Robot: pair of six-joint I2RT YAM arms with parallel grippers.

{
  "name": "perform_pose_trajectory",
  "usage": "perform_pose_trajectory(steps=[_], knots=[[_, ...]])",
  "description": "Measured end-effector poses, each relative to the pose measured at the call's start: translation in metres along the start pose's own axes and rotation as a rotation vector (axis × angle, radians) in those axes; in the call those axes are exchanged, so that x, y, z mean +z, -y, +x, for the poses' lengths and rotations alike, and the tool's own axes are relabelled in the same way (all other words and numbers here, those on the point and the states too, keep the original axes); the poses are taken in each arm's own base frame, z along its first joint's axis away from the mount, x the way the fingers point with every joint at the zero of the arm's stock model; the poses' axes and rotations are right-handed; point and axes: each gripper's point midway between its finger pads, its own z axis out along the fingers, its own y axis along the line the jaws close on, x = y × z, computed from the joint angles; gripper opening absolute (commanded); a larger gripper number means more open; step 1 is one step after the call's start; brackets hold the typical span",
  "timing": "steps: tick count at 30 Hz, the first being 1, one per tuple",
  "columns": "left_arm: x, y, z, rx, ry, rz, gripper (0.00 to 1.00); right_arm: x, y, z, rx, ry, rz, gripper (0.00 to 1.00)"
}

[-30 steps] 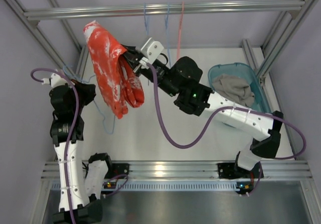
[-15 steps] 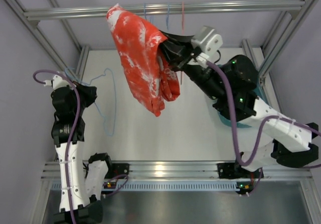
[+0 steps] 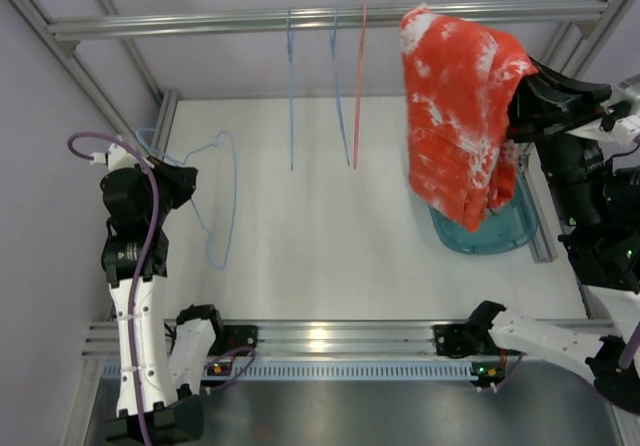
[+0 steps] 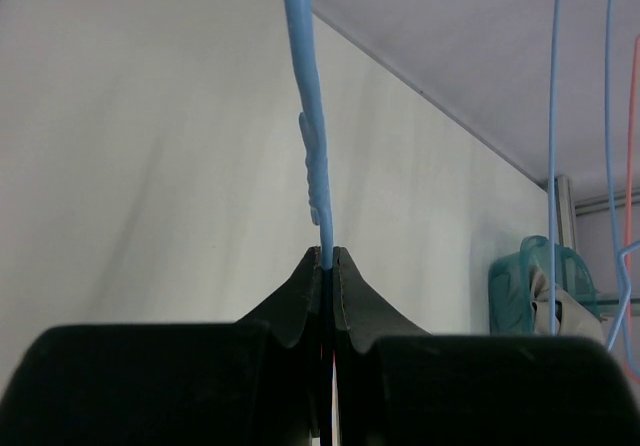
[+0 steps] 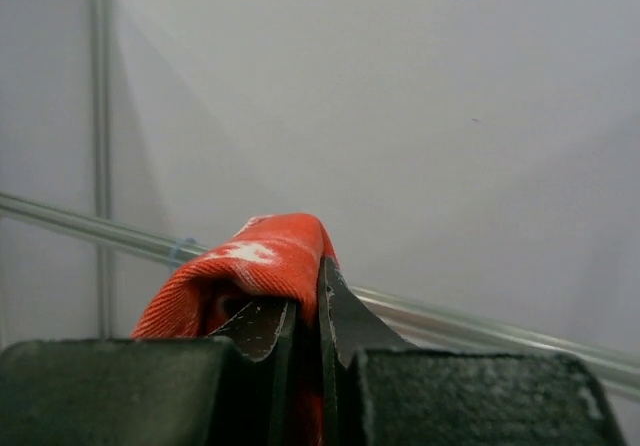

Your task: Remove the trousers from the hanger

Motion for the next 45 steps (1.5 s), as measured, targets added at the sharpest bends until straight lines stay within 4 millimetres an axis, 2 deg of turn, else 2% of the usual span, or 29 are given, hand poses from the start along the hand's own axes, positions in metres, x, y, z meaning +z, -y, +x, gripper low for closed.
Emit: perform_pose_trajectory(steps=[3, 9, 16, 20, 24, 28, 35, 38, 39, 40, 42, 43, 45], knots=[[0.0, 0.003, -0.003, 0.018, 0.009, 0.014, 0.0, -0.028, 0.039, 0.022, -0.039, -0.071, 0.143, 0.0], [-0.002, 0.01, -0.007, 0.041, 0.014, 0.043, 0.0, -0.11, 0.1, 0.075, -0.11, -0.269, 0.444, 0.0], [-0.006, 0.02, -0.015, 0.06, 0.035, 0.078, 0.0, -0.197, 0.143, 0.102, -0.198, -0.426, 0.773, 0.0], [-0.008, 0.023, -0.018, 0.076, 0.044, 0.093, 0.0, -0.224, 0.154, 0.131, -0.248, -0.523, 0.862, 0.0], [-0.012, 0.025, -0.019, 0.105, 0.054, 0.106, 0.0, -0.235, 0.165, 0.177, -0.303, -0.659, 0.891, 0.0], [-0.023, 0.031, -0.022, 0.142, 0.079, 0.134, 0.0, -0.236, 0.176, 0.247, -0.336, -0.826, 0.882, 0.0], [-0.044, 0.053, -0.034, 0.222, 0.127, 0.216, 0.0, -0.213, 0.191, 0.375, -0.285, -1.03, 0.824, 0.0], [-0.051, 0.062, -0.034, 0.263, 0.123, 0.264, 0.0, -0.204, 0.187, 0.417, -0.236, -1.074, 0.779, 0.02], [-0.052, 0.064, -0.033, 0.279, 0.12, 0.276, 0.0, -0.197, 0.187, 0.428, -0.216, -1.074, 0.764, 0.08], [-0.053, 0.066, -0.033, 0.298, 0.118, 0.288, 0.0, -0.191, 0.187, 0.434, -0.206, -1.071, 0.758, 0.25], [-0.055, 0.069, -0.034, 0.334, 0.116, 0.304, 0.0, -0.177, 0.19, 0.447, -0.18, -1.057, 0.749, 0.44], [-0.055, 0.071, -0.035, 0.355, 0.115, 0.31, 0.0, -0.172, 0.19, 0.451, -0.164, -1.052, 0.744, 0.58], [-0.054, 0.075, -0.038, 0.401, 0.116, 0.325, 0.0, -0.167, 0.187, 0.456, -0.132, -1.044, 0.731, 0.68]])
